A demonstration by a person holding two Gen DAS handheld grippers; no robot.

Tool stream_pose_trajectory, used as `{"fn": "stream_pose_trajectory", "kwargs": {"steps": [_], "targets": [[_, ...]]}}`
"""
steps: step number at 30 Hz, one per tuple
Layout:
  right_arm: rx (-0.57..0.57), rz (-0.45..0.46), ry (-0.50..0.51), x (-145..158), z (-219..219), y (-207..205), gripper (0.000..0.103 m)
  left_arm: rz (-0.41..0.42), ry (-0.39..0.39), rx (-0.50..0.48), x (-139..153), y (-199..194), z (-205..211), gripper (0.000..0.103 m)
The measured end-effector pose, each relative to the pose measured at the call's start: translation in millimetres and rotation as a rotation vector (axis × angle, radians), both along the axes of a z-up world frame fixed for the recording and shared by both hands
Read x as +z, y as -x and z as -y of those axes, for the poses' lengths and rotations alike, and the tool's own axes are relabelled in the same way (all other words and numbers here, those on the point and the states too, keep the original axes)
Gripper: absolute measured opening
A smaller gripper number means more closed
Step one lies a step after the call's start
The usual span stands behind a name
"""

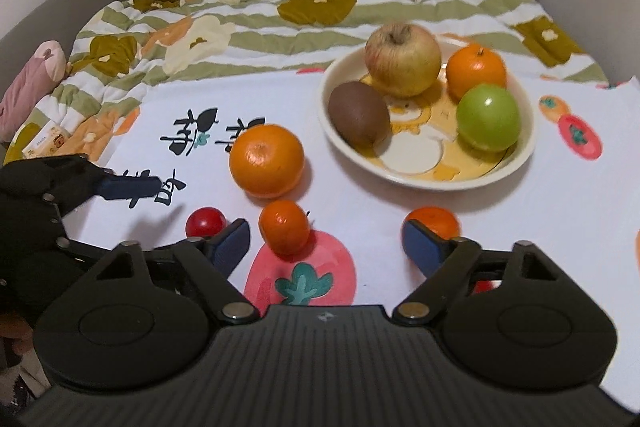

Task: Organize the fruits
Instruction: 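Pull both tools back from the bowl toward the remaining fruit, then grasp a red cherry tomato with the left gripper while the right gripper grasps a small mandarin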

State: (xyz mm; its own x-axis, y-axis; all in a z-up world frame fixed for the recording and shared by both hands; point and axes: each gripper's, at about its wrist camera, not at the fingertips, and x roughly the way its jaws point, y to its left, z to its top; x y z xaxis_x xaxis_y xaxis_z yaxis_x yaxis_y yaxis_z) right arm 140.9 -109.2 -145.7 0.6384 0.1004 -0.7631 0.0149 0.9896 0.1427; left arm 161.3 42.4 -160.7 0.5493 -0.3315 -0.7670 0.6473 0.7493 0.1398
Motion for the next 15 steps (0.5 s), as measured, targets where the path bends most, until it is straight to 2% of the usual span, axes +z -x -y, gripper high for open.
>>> {"fn": "stream_pose_trajectory", "kwargs": {"steps": [8, 11, 15], "targets": [[-0.004, -0.031, -0.027, -14.1, -5.8, -9.4, 0.085, -0.044, 0.016, -0.03, -12.5, -8.5, 3.4, 0.05], [-0.007, -0.043, -0.039, -18.6, -7.0, -12.3, 0.081, -0.06, 0.034, -0.043, -12.5, -10.0, 4.4, 0.037], [-0.01, -0.056, -0.057, -22.8, -9.5, -15.0, 0.076, -0.055, 0.027, -0.053, -12.2, -8.0, 5.9, 0.035]]}}
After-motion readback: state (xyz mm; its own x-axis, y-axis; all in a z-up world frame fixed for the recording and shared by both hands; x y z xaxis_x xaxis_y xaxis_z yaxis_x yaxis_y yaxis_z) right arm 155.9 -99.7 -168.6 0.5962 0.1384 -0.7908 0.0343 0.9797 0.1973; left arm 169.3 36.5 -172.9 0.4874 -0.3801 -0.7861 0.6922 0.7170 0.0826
